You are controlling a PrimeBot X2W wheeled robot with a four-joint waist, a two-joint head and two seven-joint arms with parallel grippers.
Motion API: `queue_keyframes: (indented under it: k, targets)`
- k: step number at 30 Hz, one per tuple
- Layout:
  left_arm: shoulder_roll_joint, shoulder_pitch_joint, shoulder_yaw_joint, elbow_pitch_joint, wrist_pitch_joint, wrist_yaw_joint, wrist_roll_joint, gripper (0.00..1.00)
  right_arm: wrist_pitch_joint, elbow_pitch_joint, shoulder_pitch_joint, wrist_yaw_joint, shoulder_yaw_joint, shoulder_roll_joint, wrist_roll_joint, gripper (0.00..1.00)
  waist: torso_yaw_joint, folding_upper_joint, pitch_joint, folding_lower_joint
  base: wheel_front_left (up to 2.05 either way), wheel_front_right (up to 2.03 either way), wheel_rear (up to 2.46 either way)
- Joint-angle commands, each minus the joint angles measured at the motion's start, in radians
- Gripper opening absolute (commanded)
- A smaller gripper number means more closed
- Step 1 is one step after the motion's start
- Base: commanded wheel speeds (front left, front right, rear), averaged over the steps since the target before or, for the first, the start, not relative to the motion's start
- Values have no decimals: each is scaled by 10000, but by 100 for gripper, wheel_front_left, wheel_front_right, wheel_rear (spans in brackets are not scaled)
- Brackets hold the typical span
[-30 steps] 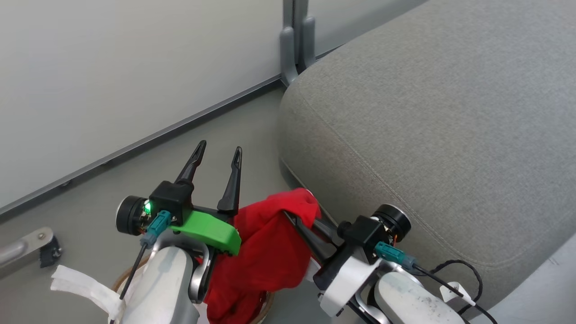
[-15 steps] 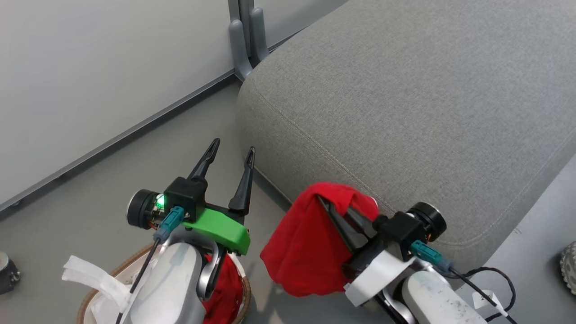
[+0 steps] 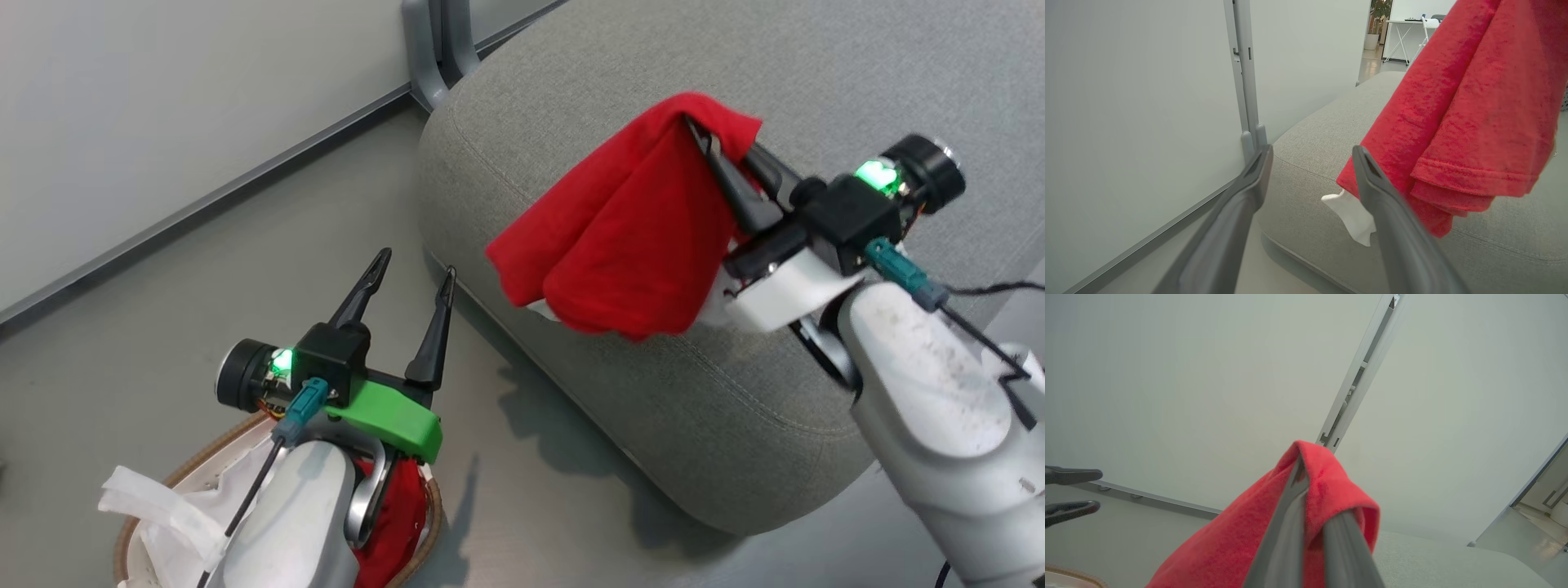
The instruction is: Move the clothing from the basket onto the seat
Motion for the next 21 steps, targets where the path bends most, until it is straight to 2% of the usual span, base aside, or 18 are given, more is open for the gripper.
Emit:
queue_keyframes:
  k: [1,10,15,21]
  targets:
    - [157,115,30,-88,-5,-50,79,100,-23,187,-626,-14,44,-124,-113,0,0,-1,352,0,0,0,0]
    - [613,-512,-479,-525,-5,-49,163,100,-18,1748,-3703,-14,-641,-924,-498,0,667,-1,1878,0,0,0,0]
    - [794,-997,-809,-826,-5,-50,69,100,-15,2644,-4732,-15,-1561,-1426,-868,0,1179,-1,2716,0,0,0,0]
    - [995,-1577,-1086,-1111,-5,-49,-27,100,-14,3653,-5520,-15,-2061,-1817,-1563,0,1747,-1,3711,0,0,0,0]
